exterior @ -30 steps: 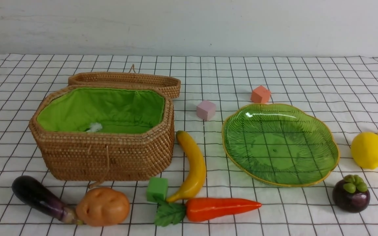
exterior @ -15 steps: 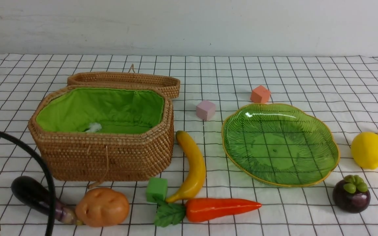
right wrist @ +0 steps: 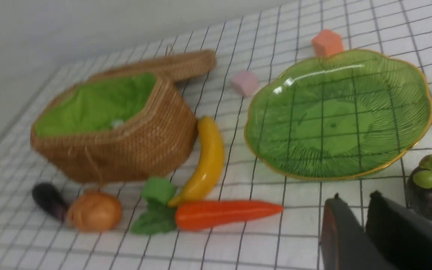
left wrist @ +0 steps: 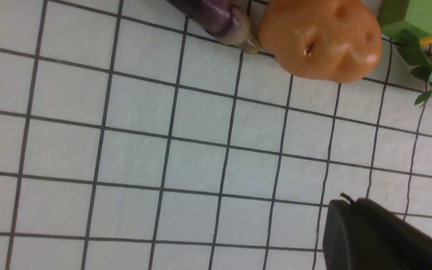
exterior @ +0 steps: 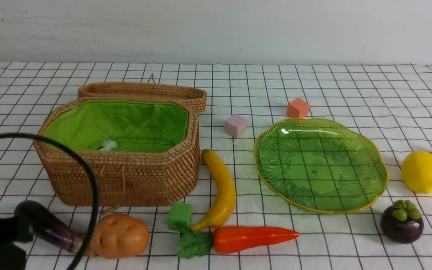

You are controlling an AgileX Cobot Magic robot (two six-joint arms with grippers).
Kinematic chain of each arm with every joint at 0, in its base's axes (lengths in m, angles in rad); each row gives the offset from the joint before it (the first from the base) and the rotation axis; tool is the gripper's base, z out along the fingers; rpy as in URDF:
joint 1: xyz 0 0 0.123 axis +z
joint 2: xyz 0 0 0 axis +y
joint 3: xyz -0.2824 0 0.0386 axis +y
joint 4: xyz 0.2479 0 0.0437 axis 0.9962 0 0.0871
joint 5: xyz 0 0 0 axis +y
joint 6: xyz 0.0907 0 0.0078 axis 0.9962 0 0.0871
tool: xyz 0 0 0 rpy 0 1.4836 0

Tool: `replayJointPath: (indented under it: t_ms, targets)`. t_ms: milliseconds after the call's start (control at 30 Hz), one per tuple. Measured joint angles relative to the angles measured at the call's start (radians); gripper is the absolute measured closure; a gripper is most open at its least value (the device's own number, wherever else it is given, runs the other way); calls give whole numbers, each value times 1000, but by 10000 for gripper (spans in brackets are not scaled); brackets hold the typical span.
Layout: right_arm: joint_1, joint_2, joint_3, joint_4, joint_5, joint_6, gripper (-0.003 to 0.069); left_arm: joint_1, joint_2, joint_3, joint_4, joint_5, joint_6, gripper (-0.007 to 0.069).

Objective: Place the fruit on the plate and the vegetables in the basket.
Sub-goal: Use the left arm to grab an eggplant and put it into the left basket

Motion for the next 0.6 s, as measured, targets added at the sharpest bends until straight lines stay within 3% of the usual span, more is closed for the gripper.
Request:
replayJointPath:
  t_ms: [100, 200, 233, 467, 600]
  targets:
    - [60, 141, -203, -39, 176, -35, 536, 0, 63, -99, 27, 48, -1, 638]
    - [122, 208, -285, -66, 248, -40, 536, 0, 86, -152, 28, 83, -3, 638]
    - [181, 257, -333, -90, 289, -43, 536, 0, 101, -171, 28, 92, -6, 638]
    - [400, 360, -382, -186, 311, -46, 536, 0, 188, -163, 131, 56, -43, 638]
    - [429, 364, -383, -218, 295, -46, 536, 1, 259, -157, 186, 23, -89, 638]
